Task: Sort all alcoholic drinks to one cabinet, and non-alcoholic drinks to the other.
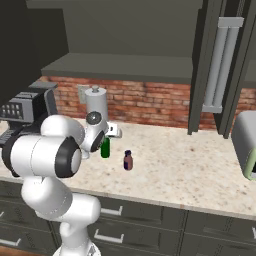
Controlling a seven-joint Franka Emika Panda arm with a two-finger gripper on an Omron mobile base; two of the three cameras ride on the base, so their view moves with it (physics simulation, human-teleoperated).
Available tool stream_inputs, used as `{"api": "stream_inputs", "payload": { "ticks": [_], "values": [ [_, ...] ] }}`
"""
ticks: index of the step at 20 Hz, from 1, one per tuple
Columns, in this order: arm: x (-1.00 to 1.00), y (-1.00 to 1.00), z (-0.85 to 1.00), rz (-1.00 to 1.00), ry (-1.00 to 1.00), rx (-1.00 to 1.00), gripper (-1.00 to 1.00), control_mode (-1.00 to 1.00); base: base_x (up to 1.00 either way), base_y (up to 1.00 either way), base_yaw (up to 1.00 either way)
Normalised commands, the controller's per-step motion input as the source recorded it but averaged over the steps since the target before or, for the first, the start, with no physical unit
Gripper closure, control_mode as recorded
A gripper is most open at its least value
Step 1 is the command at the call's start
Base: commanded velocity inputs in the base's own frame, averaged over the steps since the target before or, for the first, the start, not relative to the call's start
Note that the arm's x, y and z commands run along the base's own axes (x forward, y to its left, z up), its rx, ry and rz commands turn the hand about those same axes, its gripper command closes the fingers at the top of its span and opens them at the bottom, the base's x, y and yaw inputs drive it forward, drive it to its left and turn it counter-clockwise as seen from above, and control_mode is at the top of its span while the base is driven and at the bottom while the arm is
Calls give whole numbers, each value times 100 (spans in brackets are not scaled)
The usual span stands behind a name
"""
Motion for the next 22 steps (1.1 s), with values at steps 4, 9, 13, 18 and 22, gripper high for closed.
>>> {"api": "stream_inputs", "payload": {
  "ticks": [4, 9, 13, 18, 22],
  "values": [
    [-15, -2, 25, 0, -8, -1, 100, -100, 0, 0, 0],
    [-1, -5, 65, 0, -4, -3, 100, -100, 0, 0, 0],
    [0, 0, 89, 0, 6, -4, 100, -100, 0, 0, 0],
    [0, -1, 81, 0, 6, -3, 100, -100, 0, 0, 0],
    [-2, -4, 66, 0, 3, 0, 100, -100, 0, 0, 0]
  ]
}}
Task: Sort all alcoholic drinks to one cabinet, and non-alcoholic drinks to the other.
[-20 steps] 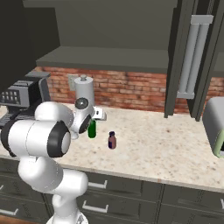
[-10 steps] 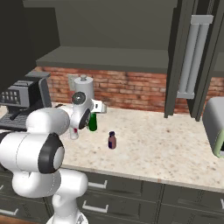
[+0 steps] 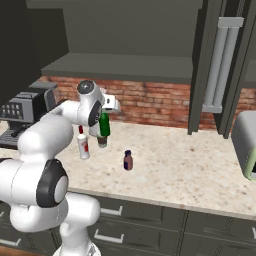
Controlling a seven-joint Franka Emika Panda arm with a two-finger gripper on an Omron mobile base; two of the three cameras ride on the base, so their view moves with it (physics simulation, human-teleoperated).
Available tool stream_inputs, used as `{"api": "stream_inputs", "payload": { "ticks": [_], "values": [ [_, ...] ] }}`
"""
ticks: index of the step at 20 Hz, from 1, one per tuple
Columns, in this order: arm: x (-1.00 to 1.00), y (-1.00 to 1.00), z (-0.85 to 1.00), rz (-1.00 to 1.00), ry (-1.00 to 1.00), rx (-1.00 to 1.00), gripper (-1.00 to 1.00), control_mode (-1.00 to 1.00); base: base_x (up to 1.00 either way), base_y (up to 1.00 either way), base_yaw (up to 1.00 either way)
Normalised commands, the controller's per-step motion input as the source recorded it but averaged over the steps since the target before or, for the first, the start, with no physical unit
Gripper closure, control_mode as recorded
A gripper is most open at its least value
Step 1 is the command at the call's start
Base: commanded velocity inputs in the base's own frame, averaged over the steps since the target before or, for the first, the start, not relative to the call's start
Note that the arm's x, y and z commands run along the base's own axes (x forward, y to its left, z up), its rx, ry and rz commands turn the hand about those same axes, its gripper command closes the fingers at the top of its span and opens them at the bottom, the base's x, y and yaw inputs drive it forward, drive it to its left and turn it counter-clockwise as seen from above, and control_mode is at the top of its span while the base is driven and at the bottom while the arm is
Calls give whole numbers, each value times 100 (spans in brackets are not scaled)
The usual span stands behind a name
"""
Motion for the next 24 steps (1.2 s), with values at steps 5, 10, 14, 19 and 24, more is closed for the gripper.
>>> {"api": "stream_inputs", "payload": {
  "ticks": [5, 10, 14, 19, 24],
  "values": [
    [-13, -16, 49, -1, 0, 0, 100, -100, 0, 0, 0],
    [-22, -22, 36, -2, -1, 0, 100, -100, 0, 0, 0],
    [-21, -19, 35, -2, -5, 1, 100, -100, 0, 0, 0],
    [-21, -20, 39, -3, -7, 3, 100, -100, 0, 0, 0],
    [-14, -18, 48, -4, -8, 4, 100, -100, 0, 0, 0]
  ]
}}
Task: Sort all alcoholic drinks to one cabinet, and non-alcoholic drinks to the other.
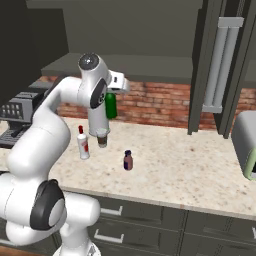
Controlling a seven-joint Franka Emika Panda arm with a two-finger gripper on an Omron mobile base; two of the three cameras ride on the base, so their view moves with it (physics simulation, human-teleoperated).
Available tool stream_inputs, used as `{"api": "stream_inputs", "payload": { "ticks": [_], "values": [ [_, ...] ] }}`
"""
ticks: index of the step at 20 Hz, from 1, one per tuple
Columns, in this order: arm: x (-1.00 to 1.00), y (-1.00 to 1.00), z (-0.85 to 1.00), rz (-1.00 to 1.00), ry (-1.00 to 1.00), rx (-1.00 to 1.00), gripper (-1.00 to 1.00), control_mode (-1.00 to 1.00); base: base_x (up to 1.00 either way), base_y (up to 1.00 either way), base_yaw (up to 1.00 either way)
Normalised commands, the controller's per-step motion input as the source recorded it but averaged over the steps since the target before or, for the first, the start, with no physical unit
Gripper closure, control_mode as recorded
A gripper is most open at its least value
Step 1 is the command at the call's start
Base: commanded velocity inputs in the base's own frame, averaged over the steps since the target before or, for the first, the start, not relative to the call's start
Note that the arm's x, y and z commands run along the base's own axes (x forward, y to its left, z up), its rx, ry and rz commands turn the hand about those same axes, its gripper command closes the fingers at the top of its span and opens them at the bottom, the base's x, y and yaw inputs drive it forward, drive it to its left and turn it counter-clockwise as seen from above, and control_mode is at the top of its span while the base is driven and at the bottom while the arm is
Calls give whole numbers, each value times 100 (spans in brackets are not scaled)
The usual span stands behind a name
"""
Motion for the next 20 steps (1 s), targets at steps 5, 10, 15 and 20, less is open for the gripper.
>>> {"api": "stream_inputs", "payload": {
  "ticks": [5, 10, 15, 20],
  "values": [
    [-13, -17, 53, -4, -6, 4, 100, -100, 0, 0, 0],
    [-5, -13, 53, -5, -5, 3, 100, -100, 0, 0, 0],
    [-7, -15, 51, -6, -4, 1, 100, -100, 0, 0, 0],
    [-1, -12, 41, -6, -5, 1, 100, -100, 0, 0, 0]
  ]
}}
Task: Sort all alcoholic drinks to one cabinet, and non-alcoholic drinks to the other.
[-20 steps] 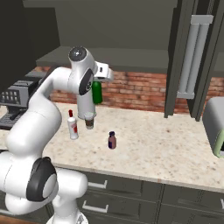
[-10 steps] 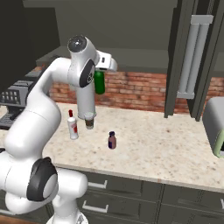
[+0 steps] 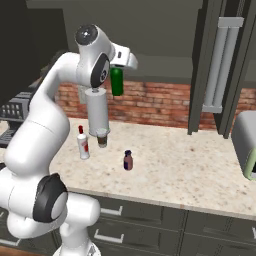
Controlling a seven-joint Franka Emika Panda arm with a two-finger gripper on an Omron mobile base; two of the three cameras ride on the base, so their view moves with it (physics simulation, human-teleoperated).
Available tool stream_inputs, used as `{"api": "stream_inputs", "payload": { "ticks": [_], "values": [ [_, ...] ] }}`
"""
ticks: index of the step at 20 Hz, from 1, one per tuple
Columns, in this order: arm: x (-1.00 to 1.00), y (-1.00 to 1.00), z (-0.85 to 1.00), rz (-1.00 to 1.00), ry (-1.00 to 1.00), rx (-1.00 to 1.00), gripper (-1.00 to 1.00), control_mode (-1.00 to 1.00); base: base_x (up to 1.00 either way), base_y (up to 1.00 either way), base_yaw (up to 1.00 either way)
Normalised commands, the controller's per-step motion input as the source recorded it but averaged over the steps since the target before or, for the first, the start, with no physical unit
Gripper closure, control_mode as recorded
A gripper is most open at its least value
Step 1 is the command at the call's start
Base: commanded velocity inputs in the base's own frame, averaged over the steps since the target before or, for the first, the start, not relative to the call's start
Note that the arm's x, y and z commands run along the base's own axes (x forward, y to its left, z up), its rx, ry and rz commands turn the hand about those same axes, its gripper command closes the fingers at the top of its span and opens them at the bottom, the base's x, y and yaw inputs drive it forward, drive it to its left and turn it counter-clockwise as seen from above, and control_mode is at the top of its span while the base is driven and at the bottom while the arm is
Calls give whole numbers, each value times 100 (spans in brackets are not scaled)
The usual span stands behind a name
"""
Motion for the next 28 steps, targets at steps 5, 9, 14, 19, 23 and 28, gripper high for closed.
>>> {"api": "stream_inputs", "payload": {
  "ticks": [5, 9, 14, 19, 23, 28],
  "values": [
    [0, -9, 33, -5, -10, 1, 100, -100, 0, 0, 0],
    [0, -8, 23, -4, -12, 1, 100, -100, 0, 0, 0],
    [2, -3, 7, -4, -8, 1, 100, -100, 0, 0, 0],
    [9, -1, 1, -4, -6, 0, 100, -100, 0, 0, 0],
    [8, -2, 3, -5, -7, 0, 100, -100, 0, 0, 0],
    [7, -6, 12, -5, -4, 0, 100, -100, 0, 0, 0]
  ]
}}
